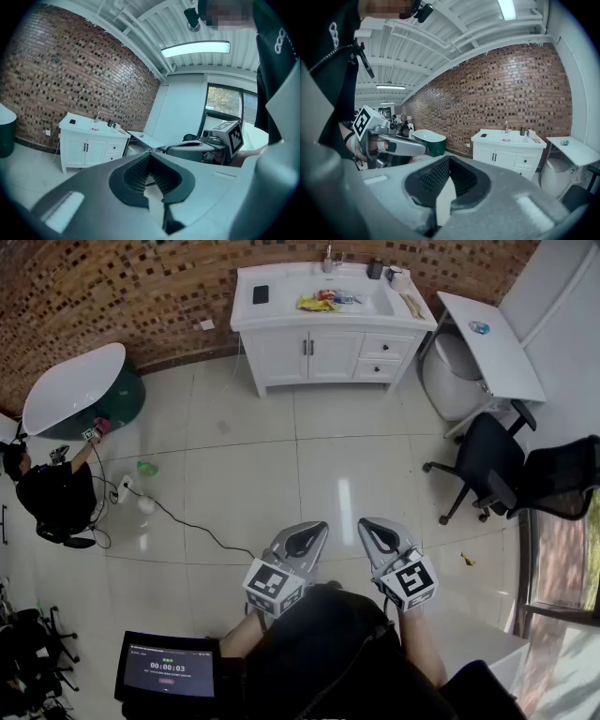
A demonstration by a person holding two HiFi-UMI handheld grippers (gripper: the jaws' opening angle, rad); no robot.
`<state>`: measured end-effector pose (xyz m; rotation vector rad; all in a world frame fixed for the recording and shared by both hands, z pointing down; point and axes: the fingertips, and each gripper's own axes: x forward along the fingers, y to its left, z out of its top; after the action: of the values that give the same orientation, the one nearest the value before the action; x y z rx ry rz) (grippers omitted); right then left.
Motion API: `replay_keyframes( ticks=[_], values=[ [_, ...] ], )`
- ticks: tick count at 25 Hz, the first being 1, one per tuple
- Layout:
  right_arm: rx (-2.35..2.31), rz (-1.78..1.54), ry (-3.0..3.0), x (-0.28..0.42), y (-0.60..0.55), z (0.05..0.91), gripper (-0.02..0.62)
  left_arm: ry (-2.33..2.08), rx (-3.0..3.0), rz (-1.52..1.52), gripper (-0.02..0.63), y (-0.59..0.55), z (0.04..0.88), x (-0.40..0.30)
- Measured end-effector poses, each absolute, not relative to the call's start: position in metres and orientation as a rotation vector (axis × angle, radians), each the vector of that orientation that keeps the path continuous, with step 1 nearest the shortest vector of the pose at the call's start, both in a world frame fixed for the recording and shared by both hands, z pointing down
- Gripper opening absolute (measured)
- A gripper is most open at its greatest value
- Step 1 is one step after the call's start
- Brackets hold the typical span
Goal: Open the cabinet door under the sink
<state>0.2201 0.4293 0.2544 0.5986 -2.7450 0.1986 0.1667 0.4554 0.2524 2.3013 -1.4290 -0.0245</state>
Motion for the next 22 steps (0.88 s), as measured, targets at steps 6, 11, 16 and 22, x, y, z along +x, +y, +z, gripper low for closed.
replay_keyframes(
  ticks=[6, 11, 16, 22],
  values=[
    [0.591, 0.206, -2.739, 0.175, 0.417, 0.256, -0.009, -1.46, 2.254, -0.051, 0.017, 0.438, 0.26, 0.11],
    [0.58, 0.234, -2.711, 0.145, 0.418, 0.264, -0.009, -1.482, 2.223, -0.067, 0.017, 0.428, 0.266, 0.07],
    [0.546, 0.232, -2.691, 0.134, 0.419, 0.266, -0.009, -1.528, 2.195, -0.098, 0.017, 0.422, 0.266, 0.049],
    [0.504, 0.25, -2.675, 0.12, 0.405, 0.274, -0.009, -1.54, 2.148, -0.084, 0.017, 0.42, 0.279, 0.036]
  ],
)
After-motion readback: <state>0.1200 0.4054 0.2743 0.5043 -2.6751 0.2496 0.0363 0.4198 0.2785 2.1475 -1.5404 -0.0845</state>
